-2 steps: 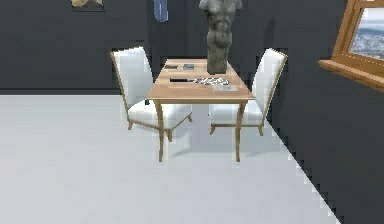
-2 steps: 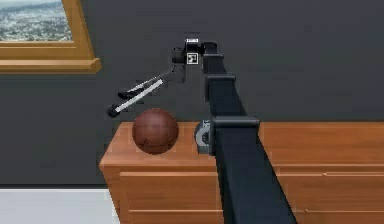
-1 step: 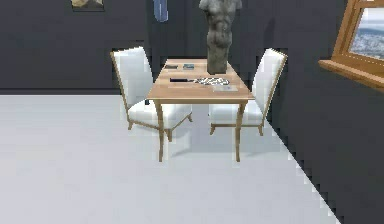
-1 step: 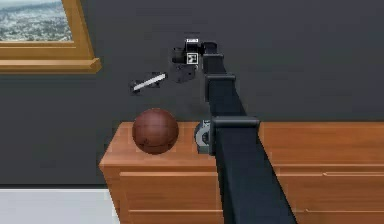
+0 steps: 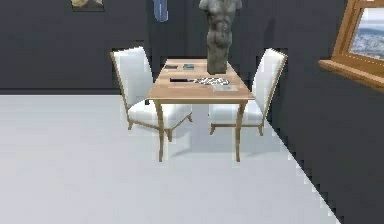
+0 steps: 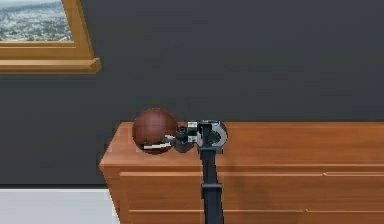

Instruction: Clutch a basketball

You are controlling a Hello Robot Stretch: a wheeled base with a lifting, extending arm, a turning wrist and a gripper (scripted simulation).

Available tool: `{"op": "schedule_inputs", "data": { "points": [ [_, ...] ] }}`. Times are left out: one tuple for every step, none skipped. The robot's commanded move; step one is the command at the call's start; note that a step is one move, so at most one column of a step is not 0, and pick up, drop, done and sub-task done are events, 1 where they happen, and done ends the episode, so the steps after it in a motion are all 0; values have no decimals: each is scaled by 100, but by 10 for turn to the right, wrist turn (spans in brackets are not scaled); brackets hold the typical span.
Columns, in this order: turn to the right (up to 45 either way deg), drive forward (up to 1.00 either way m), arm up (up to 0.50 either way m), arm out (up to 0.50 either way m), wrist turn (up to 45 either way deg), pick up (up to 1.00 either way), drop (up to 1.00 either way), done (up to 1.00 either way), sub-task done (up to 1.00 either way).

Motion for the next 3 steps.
{"op": "schedule_inputs", "data": {
  "points": [
    [0, 0, 0, 0, 0, 100, 0, 0, 0],
    [0, 0, 10, 0, 0, 0, 0, 0, 0],
    [0, 0, 0, 0, 0, 0, 0, 100, 0]
  ]
}}
